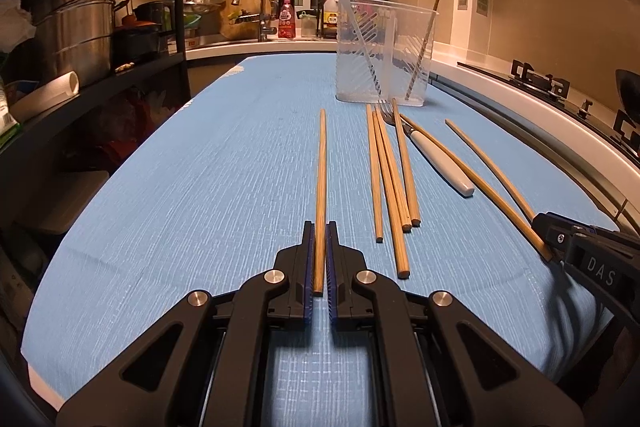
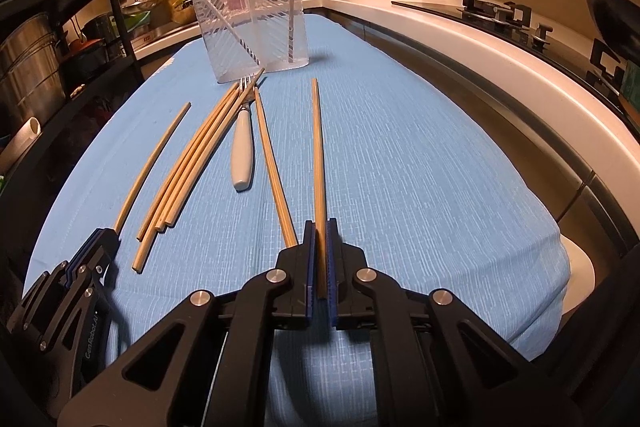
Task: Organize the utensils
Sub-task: 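Lift the chopstick with the left gripper while the right gripper lifts its chopstick toward the container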
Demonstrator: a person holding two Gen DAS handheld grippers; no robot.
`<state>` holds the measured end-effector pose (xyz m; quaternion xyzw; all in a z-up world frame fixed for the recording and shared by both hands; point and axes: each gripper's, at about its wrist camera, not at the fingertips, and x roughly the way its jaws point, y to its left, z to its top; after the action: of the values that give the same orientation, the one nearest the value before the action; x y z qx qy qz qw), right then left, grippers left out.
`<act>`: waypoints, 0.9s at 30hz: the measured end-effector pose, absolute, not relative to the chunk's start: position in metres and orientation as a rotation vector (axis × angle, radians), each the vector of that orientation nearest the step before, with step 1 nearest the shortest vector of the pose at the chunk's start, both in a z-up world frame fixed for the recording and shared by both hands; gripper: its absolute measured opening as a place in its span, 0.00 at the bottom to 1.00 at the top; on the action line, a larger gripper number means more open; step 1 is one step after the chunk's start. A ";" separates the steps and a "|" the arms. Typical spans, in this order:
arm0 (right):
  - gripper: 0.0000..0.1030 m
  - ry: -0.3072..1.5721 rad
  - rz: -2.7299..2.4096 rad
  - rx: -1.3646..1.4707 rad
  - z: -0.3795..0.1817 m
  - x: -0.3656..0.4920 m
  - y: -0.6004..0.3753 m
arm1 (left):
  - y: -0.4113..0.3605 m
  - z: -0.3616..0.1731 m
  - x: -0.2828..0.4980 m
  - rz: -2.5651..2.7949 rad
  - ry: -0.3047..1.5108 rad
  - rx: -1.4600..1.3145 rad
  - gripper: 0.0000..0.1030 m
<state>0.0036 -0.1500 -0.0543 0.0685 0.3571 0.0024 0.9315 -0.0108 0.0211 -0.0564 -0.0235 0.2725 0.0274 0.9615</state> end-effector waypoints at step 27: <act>0.05 0.710 -0.005 0.135 -0.040 0.002 -0.154 | 0.014 -0.039 -0.023 0.069 0.481 -0.001 0.05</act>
<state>0.0018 -0.1543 -0.0403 0.0658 0.3473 -0.0027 0.9355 -0.0226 0.0135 -0.0390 -0.0007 0.2380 0.0343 0.9707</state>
